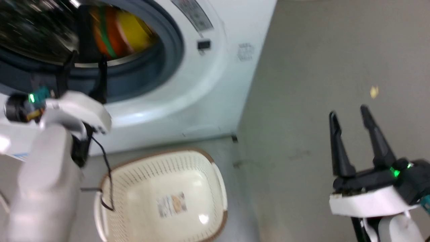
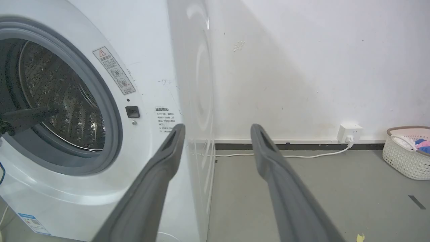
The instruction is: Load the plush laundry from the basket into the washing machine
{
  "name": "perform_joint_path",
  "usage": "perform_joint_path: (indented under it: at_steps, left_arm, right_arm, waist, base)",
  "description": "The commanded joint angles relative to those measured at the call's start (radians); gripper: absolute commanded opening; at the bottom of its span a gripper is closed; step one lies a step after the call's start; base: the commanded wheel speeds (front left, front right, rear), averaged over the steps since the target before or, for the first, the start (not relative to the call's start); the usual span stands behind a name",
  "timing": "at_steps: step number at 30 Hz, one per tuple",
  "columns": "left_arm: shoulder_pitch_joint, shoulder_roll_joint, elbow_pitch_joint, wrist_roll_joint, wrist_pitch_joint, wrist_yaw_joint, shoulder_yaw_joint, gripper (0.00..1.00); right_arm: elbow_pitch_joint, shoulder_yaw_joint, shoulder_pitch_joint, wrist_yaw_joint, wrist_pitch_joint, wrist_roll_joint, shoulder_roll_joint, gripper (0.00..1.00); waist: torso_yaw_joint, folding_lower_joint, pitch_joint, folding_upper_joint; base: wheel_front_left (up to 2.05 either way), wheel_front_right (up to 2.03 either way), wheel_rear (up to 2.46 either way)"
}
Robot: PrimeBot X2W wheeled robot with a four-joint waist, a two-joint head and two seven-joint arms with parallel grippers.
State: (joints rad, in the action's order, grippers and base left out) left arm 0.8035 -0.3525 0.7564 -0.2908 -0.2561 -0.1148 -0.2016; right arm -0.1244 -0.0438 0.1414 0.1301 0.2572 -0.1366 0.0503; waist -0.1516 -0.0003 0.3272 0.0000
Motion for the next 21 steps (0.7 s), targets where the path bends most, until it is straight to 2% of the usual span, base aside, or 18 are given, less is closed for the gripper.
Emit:
perform_joint_path:
  at_steps: [1,7,10,12,15,21]
  left_arm:
    - [-0.084,0.011,-0.096,0.001,-0.005,0.036,0.021,1.00]
    - [-0.411,0.090,-0.418,-0.019,-0.005,0.138,0.094,1.00]
    - [-0.557,0.124,-0.542,-0.008,-0.005,0.168,0.101,1.00]
    - [-0.647,0.137,-0.589,0.013,-0.006,0.180,0.083,1.00]
    - [-0.755,0.154,-0.626,0.051,-0.006,0.221,0.054,1.00]
    - [-0.868,0.192,-0.693,0.078,-0.006,0.264,0.048,1.00]
  right_arm:
    - [0.010,-0.005,-0.026,0.001,0.005,0.007,0.000,1.00]
    - [0.031,-0.014,-0.085,0.001,0.005,0.005,0.000,1.00]
    - [0.042,-0.020,-0.115,0.001,0.005,0.002,0.000,1.00]
    - [0.053,-0.030,-0.135,0.001,0.005,-0.003,0.000,1.00]
    - [0.079,-0.055,-0.161,0.001,0.005,-0.008,0.000,1.00]
    - [0.111,-0.056,-0.194,0.001,0.005,-0.032,0.000,1.00]
  waist:
    - [0.085,0.0003,-0.139,0.0000]
    - [0.142,0.0003,-0.247,0.0000]
    - [0.162,0.0003,-0.288,0.0000]
    - [0.170,0.0003,-0.314,0.0000]
    - [0.176,0.0003,-0.338,0.0000]
    - [0.182,0.0003,-0.356,0.0000]
  base:
    - [0.00,0.00,0.00]
    - [0.00,0.00,0.00]
    - [0.00,0.00,0.00]
    - [0.00,0.00,0.00]
    - [0.00,0.00,0.00]
    - [0.00,0.00,0.00]
